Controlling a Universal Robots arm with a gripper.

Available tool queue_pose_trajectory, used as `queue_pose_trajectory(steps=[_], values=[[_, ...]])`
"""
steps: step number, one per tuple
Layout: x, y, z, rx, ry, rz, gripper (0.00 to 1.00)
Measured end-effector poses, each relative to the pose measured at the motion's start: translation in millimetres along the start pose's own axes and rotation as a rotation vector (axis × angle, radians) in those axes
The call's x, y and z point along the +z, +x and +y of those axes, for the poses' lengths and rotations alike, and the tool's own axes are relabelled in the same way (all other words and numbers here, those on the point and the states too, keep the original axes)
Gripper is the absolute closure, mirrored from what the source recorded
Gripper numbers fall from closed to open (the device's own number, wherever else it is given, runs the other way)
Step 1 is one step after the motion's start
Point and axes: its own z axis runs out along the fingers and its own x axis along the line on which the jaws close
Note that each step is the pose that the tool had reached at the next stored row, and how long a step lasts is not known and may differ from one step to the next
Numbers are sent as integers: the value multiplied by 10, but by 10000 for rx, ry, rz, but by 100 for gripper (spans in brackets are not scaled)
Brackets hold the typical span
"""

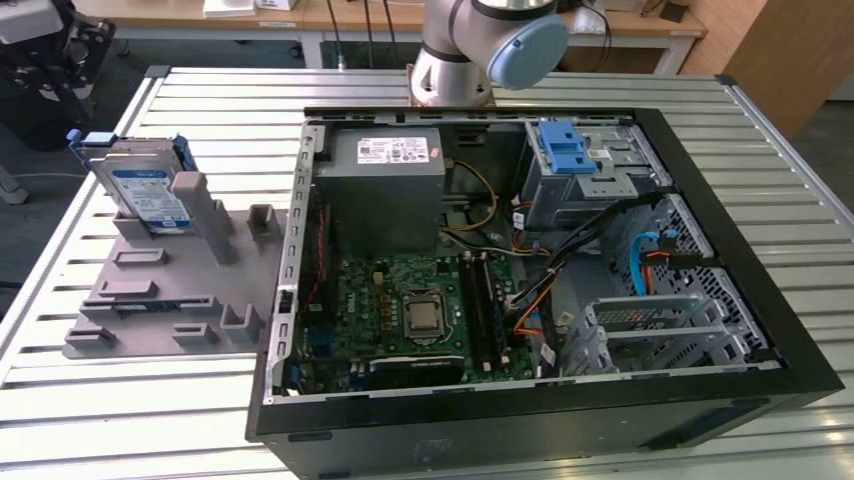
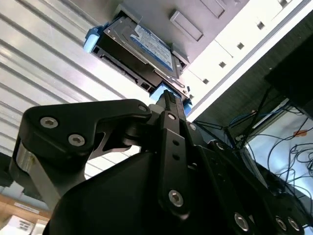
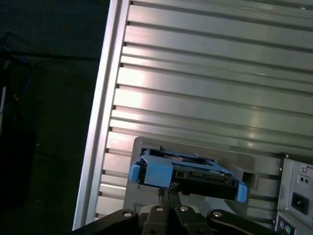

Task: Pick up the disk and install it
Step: 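Pick up the disk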

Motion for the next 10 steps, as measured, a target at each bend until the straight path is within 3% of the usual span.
queue_pose_trajectory(steps=[10], values=[[1,0,0,-1522,24,60,89]])
